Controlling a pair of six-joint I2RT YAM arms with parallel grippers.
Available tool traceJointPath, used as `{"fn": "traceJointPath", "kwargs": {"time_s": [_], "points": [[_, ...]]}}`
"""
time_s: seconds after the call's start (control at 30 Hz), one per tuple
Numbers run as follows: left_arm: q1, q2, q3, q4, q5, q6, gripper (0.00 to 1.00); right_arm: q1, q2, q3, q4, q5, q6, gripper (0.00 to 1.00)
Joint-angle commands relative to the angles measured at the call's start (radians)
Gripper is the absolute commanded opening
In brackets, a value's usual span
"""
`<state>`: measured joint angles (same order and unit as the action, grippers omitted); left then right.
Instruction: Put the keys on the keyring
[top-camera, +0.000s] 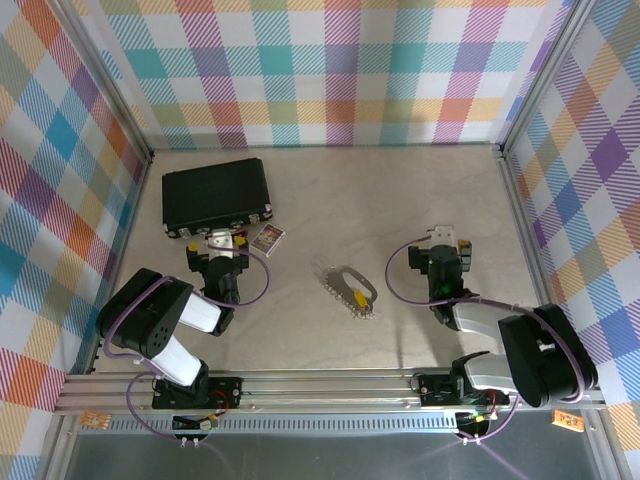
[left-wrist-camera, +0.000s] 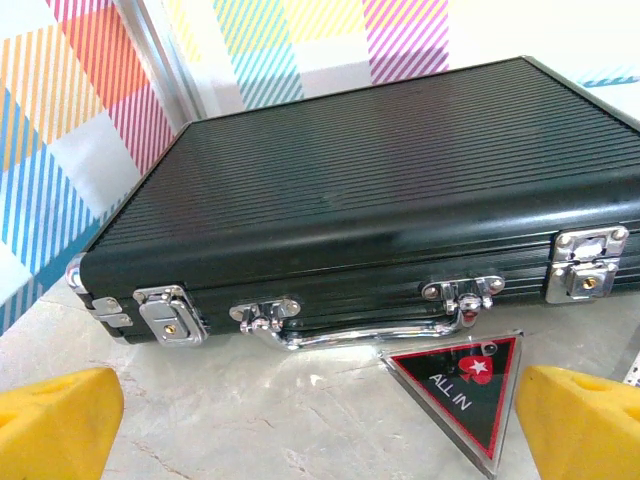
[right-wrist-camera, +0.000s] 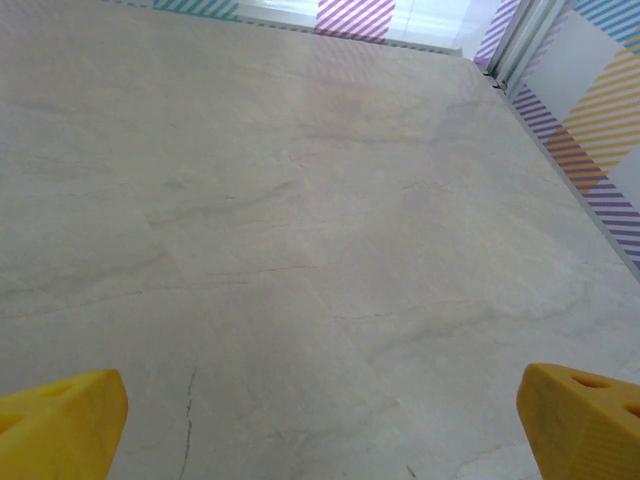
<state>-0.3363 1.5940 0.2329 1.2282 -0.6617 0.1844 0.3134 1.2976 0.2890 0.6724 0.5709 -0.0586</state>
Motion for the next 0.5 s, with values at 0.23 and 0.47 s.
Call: {"fn": "traceJointPath", "kwargs": {"time_s": [0.23, 0.47], "points": [[0.051, -0.039, 0.040, -0.061, 0.072, -0.043, 1.00, -0.010, 0.079, 0.056, 0.143, -0.085, -0.099, 0.99], [0.146, -0.056, 0.055, -0.155, 0.255, -0.122, 1.00, -0.011, 0.166, 0.067, 0.243, -0.155, -0.158, 0.99]]}}
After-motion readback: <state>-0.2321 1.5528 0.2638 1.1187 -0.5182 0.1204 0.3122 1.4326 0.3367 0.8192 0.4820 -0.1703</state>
